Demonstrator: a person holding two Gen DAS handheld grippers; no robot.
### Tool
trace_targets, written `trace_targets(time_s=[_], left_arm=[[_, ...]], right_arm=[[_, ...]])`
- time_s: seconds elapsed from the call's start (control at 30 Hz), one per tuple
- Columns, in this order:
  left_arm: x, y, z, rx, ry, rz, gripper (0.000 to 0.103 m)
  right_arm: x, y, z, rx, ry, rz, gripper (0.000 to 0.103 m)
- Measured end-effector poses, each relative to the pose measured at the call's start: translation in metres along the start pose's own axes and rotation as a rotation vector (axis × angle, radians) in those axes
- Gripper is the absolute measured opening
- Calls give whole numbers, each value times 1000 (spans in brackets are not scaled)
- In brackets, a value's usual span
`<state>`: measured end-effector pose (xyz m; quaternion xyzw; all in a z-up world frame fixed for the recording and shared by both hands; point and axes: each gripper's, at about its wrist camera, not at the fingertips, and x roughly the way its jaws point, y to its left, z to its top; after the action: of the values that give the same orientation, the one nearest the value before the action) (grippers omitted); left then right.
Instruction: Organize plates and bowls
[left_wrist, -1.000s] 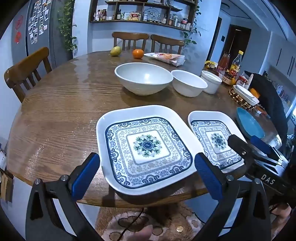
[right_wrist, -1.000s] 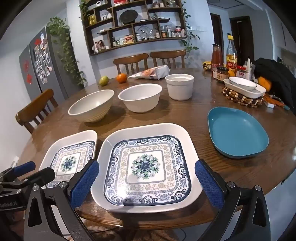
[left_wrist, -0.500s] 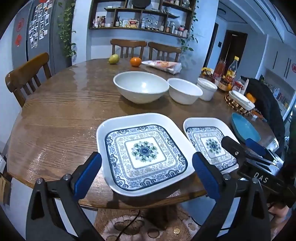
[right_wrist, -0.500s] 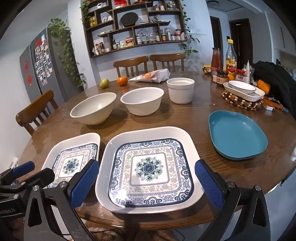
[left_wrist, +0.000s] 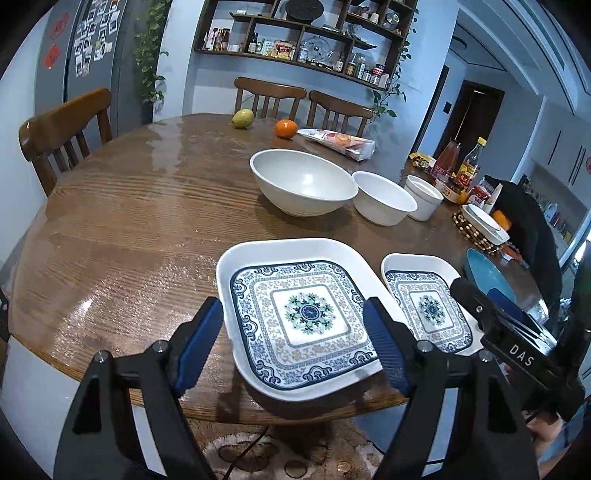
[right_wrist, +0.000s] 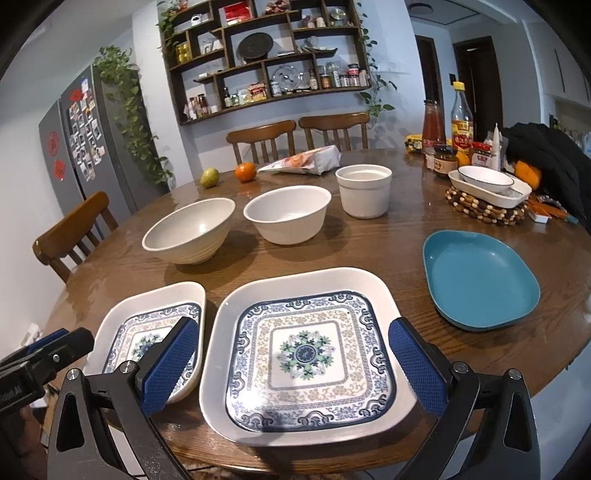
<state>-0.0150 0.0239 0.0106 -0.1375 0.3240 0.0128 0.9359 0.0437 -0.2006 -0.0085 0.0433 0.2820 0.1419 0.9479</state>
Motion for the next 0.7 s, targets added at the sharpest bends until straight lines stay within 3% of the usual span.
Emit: trace_targets(time_s=[0.1,0.47,0.7], left_arm=[[1,5,-1,-15,21,-23,72],[6,21,-2,-105,76,-69,70],[9,16,-1,-97,97,-112,58]], right_arm=[[0,1,-1,11,-13,22,96],[23,13,6,54,77,257,48],[42,31,23,55,186,366,46]])
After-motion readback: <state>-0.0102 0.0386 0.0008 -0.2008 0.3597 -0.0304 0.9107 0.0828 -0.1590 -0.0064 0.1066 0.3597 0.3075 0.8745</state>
